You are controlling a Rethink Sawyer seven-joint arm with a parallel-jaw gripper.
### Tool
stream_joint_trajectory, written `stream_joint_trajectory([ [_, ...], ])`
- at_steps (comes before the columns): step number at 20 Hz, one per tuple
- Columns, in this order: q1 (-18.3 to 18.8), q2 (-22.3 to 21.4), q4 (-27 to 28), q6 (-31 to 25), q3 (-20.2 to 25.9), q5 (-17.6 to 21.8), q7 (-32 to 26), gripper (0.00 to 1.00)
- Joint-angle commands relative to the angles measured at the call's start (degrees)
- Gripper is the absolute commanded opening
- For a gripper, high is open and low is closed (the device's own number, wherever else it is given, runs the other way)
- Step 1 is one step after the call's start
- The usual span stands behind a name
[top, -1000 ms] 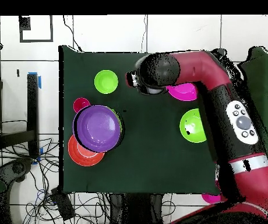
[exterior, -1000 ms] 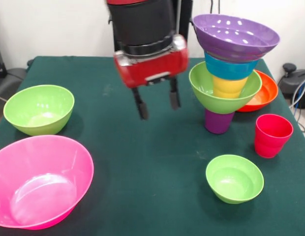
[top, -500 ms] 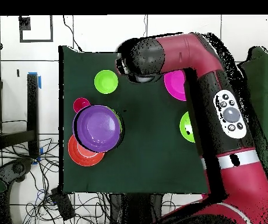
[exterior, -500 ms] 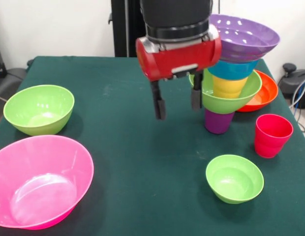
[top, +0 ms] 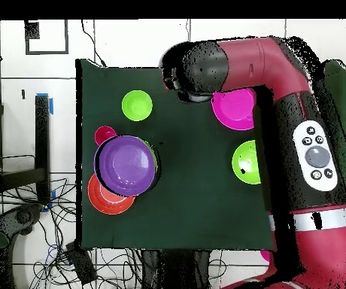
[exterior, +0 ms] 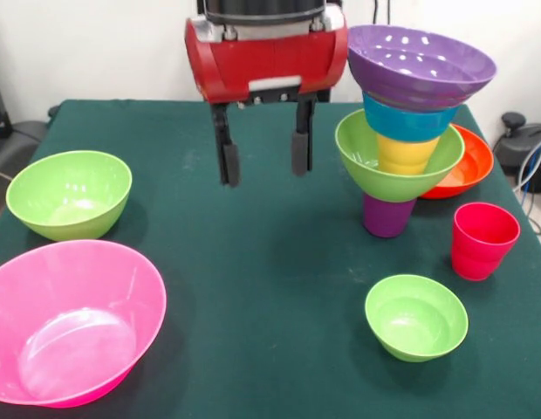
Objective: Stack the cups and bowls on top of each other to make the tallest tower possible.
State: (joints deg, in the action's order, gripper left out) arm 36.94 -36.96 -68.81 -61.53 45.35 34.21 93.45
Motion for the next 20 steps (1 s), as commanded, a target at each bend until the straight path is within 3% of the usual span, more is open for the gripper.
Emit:
stream_joint_trajectory([
  [1, -4.20, -1.60, -4.85, -4.70, -5.80, -2.95, 9.09, 1.00],
  [20, -10.78, -3.71, -10.35, 0.85, -13.74, -12.38, 16.26, 1.00],
])
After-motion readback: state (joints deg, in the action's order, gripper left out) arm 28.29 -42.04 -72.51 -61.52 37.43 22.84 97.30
